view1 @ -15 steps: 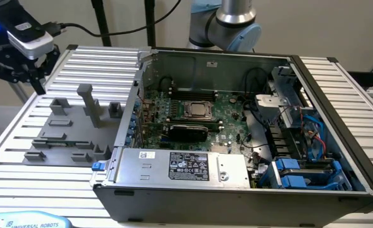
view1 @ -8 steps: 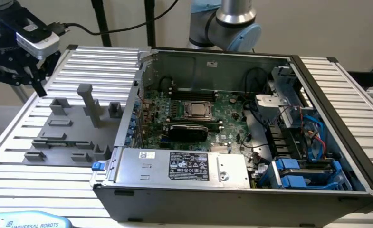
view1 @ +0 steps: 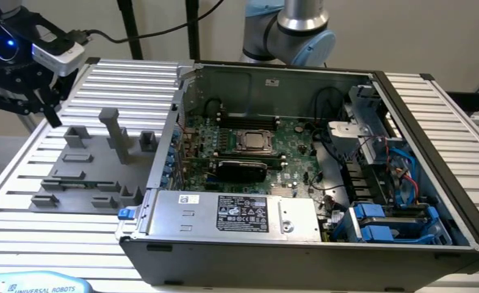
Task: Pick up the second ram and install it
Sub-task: 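Pick up the second ram and move it above second insertion slot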
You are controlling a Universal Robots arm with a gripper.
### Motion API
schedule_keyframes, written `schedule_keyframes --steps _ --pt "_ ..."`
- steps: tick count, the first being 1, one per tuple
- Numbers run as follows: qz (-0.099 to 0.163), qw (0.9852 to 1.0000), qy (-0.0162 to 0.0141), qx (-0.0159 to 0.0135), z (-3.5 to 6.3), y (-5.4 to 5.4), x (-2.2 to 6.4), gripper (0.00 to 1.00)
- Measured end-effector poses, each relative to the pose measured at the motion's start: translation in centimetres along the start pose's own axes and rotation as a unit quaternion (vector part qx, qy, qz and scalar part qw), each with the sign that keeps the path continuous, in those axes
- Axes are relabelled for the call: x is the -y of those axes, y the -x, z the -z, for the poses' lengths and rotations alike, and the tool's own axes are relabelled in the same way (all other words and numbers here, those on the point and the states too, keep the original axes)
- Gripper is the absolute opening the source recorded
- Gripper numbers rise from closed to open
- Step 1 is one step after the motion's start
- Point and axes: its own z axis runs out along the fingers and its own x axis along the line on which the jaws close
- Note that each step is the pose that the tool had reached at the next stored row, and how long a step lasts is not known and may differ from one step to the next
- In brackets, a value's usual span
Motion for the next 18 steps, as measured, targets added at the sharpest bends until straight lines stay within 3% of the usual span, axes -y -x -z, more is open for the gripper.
schedule_keyframes --steps 5,9,14,18 --pt "0.045 0.9990 0.0002 -0.0017 -0.41 0.0 0.02 0.11" --pt "0.082 0.9966 0.0003 -0.0029 -0.75 0.0 0.02 0.11" --pt "0.127 0.9919 0.0005 -0.0045 -1.21 0.0 0.05 0.11" --pt "0.163 0.9866 0.0007 -0.0059 -1.59 0.0 0.06 0.11"
